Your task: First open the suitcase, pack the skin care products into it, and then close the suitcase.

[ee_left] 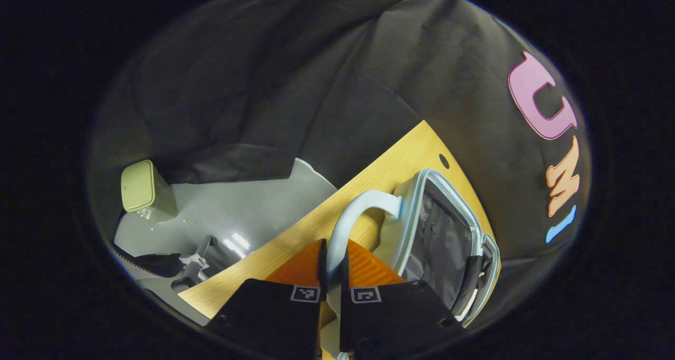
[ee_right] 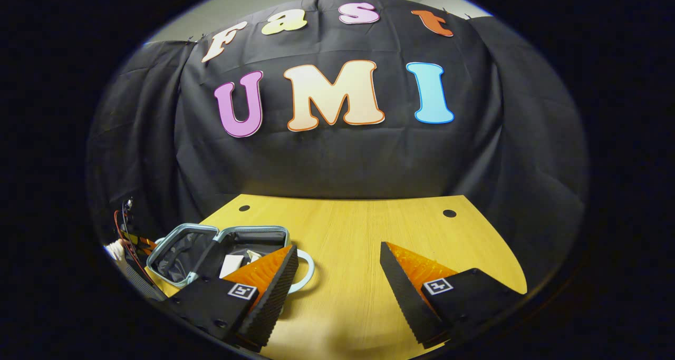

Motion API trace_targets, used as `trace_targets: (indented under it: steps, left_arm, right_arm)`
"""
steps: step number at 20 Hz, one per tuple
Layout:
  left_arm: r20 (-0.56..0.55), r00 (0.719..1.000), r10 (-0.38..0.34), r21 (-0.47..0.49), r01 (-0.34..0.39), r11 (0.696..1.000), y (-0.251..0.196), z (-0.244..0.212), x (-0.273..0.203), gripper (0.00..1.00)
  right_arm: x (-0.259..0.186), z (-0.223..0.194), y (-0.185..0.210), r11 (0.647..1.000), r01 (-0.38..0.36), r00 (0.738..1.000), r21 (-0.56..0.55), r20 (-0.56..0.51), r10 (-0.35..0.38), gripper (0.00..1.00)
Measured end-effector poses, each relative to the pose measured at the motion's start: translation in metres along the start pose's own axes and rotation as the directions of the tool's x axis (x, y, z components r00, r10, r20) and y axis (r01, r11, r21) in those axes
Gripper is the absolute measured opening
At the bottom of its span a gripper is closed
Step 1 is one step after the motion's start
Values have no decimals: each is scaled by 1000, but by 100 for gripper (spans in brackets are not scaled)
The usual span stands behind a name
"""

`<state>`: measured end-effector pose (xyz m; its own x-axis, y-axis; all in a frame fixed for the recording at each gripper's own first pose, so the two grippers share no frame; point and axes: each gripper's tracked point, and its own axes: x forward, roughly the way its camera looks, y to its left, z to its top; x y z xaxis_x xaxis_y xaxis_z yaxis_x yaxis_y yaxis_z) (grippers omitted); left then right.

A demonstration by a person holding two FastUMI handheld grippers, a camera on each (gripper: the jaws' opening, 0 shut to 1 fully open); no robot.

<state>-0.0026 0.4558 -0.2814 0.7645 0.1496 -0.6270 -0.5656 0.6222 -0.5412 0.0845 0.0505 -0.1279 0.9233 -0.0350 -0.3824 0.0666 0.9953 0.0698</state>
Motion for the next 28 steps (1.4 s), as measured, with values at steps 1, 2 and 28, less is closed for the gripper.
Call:
trace_targets:
  steps: [1, 2, 28]
  left_arm:
    - [-6, 1000, -1, 1, 1, 1000, -4, 0, -4, 6]
    - [-5, 1000, 3, 6, -3, 1000, -8, 1, -9, 5]
    - [-119, 839, -530, 541, 503, 674, -449, -118, -148, 4]
  right_arm:
    - [0, 1, -1, 1000, -2, 1000, -5, 0, 2, 98]
    - [-1, 0, 0, 1000, -7, 1000, -2, -3, 7, 98]
    - [-56, 41, -86, 999, -13, 992, 38, 124, 9, 98]
